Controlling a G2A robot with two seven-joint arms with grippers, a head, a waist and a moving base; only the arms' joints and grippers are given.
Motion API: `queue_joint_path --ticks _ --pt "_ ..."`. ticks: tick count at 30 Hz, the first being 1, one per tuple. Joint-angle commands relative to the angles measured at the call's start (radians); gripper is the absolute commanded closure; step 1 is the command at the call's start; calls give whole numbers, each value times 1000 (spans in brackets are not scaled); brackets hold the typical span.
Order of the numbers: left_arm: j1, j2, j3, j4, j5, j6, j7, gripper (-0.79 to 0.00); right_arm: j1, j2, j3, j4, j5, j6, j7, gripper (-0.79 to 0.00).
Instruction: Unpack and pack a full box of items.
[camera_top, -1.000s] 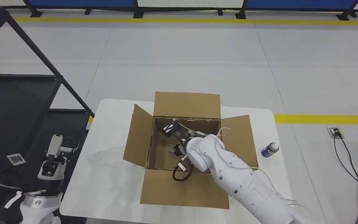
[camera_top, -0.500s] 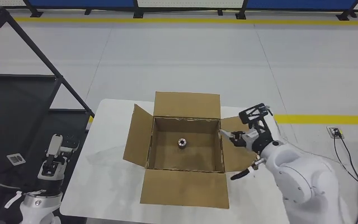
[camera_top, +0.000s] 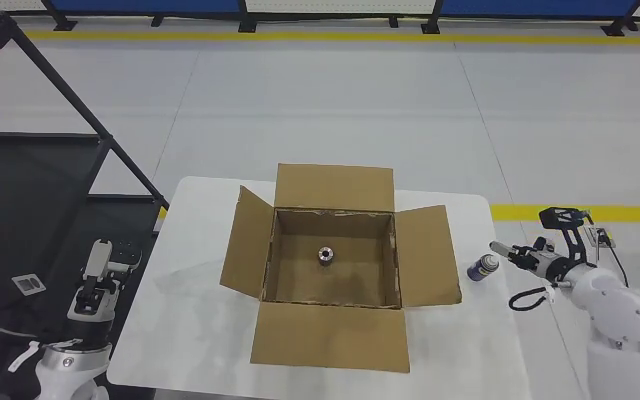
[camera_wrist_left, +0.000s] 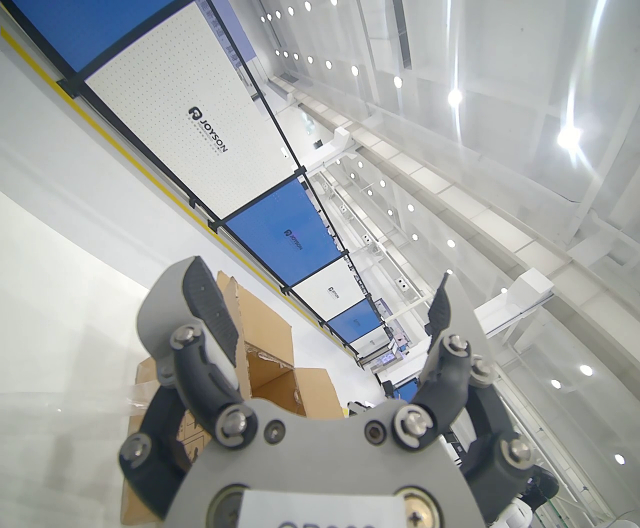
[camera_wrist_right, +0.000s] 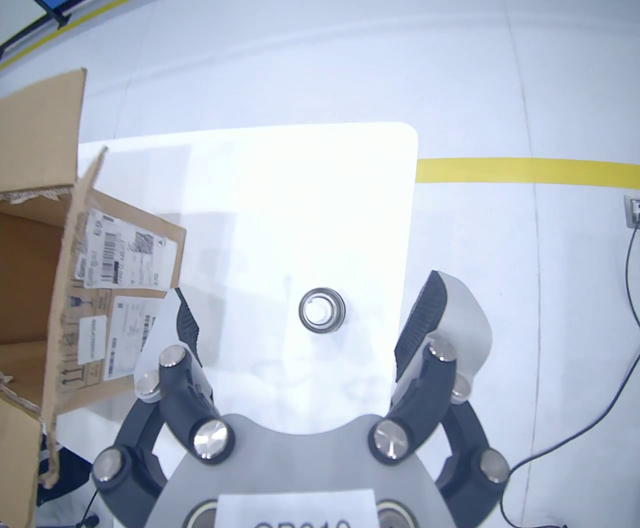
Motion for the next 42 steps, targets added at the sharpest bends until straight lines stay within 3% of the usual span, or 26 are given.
queue_joint_path --ticks 1,9,17,18,21,24,26,29,36,42 --pt "0 0 0 0 0 0 0 -785 -2 6 -2 39 -18 -41 -15 -785" --pt "0 0 0 0 0 0 0 -785 -20 26 -38 103 -34 -195 -73 -785" --pt "0 0 0 0 0 0 0 -785 -15 33 -129 140 -193 -160 -196 -785" --pt "0 0 0 0 0 0 0 -785 -8 33 -140 154 -203 -149 -200 -748" --pt "0 0 0 0 0 0 0 -785 23 35 -171 198 -207 -147 -186 -388" --pt "0 0 0 0 0 0 0 -785 48 39 -193 228 -222 -165 -172 -289" --pt "0 0 0 0 0 0 0 -785 59 41 -202 245 -225 -162 -181 -132" --pt "0 0 0 0 0 0 0 -785 68 43 -209 259 -226 -135 -196 -15" --pt "0 0 0 0 0 0 0 -785 42 56 -159 182 -141 -118 -214 0" --pt "0 0 0 0 0 0 0 -785 -72 61 -64 -147 81 -51 -194 0"
